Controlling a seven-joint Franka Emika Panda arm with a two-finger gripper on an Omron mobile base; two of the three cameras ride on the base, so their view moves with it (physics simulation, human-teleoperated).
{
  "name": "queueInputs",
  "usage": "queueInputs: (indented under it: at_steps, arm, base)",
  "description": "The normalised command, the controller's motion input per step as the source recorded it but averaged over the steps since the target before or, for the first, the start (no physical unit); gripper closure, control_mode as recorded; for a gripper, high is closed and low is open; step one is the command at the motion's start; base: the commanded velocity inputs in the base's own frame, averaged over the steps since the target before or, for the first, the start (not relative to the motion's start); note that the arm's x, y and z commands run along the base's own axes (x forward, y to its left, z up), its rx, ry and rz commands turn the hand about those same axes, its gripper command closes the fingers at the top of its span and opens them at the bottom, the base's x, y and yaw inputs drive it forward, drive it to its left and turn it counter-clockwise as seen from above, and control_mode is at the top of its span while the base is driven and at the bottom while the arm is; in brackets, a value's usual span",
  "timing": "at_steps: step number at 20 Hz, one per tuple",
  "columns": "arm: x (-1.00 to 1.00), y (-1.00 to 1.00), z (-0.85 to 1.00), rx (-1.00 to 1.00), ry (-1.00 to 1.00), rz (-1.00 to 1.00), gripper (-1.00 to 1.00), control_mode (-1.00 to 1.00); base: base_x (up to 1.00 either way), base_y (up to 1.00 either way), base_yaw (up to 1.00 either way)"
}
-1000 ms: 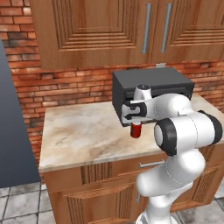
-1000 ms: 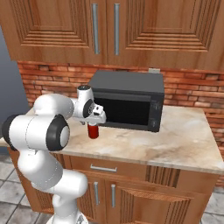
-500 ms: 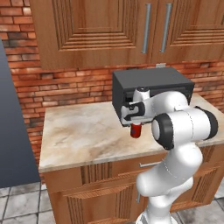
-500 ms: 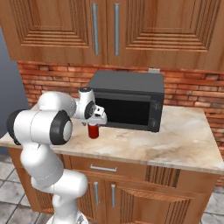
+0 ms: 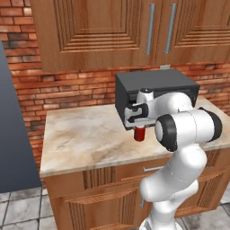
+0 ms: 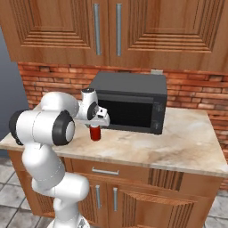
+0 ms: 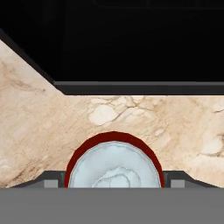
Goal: Four empty soda cans are scattered around the kitchen. Gather all the cans and cluster them next to the stove for recycling.
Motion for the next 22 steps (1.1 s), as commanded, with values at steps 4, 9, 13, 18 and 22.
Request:
queueInputs:
  at_steps: [4, 9, 13, 18, 22]
  arm:
    - [-0.05, 0.0, 0.0, 0.0, 0.0, 0.01, 1.0, -1.0]
    - [-0.28, 0.0, 0.08, 0.0, -0.07, 0.02, 1.0, -1.0]
    - [-0.44, 0.0, 0.27, 0.0, -0.05, 0.01, 1.0, -1.0]
    - [-0.5, 0.06, 0.37, 0.0, 0.0, 0.01, 1.0, -1.0]
    - [-0.5, 0.12, 0.44, 0.01, 0.0, 0.02, 1.0, -1.0]
  base:
    - [0.0, 0.0, 0.0]
    - [0.0, 0.0, 0.0]
    - [0.0, 0.0, 0.0]
    - [0.0, 0.0, 0.0]
    - [0.0, 0.0, 0.0]
